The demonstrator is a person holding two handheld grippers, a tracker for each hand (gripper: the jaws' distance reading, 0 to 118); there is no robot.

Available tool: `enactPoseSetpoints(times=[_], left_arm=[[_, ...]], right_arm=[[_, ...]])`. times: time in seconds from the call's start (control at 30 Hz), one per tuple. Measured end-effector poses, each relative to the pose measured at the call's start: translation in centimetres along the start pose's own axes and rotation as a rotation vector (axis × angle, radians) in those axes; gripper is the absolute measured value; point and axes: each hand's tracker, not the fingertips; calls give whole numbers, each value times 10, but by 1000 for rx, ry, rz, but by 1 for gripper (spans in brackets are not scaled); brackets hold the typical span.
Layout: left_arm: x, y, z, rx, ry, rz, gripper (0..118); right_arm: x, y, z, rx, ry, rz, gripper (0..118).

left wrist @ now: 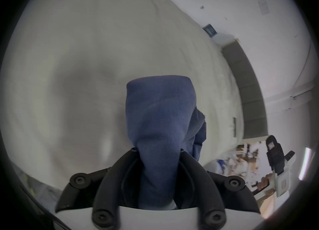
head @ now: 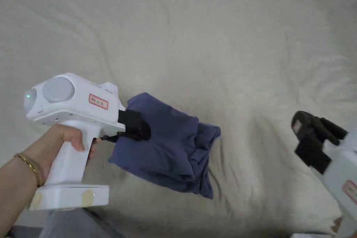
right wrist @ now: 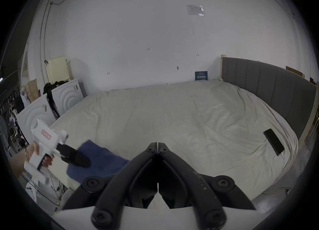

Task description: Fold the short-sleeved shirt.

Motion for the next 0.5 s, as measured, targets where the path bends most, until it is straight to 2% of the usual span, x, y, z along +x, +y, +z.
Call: enactPoseSetpoints(times=[0.2, 0.3, 0.37, 0.47, 0.5], left_arm=[[-118, 51, 107, 117, 390, 29, 25], [-172, 78, 140, 148, 630, 67, 25], [-204, 94, 155, 189, 747, 89, 25], [-243, 112, 164, 245, 947, 101, 32], [-254, 117, 162, 247, 1030, 91, 41]], right_arm=[[-13, 0, -11, -26, -24, 37, 2], [-23, -2, -25, -79, 1, 37, 2], [-30, -4, -33, -93, -14, 55, 2], [-44, -5, -45, -117, -17, 49, 2], [-48, -6, -50, -134, -9, 34, 2]])
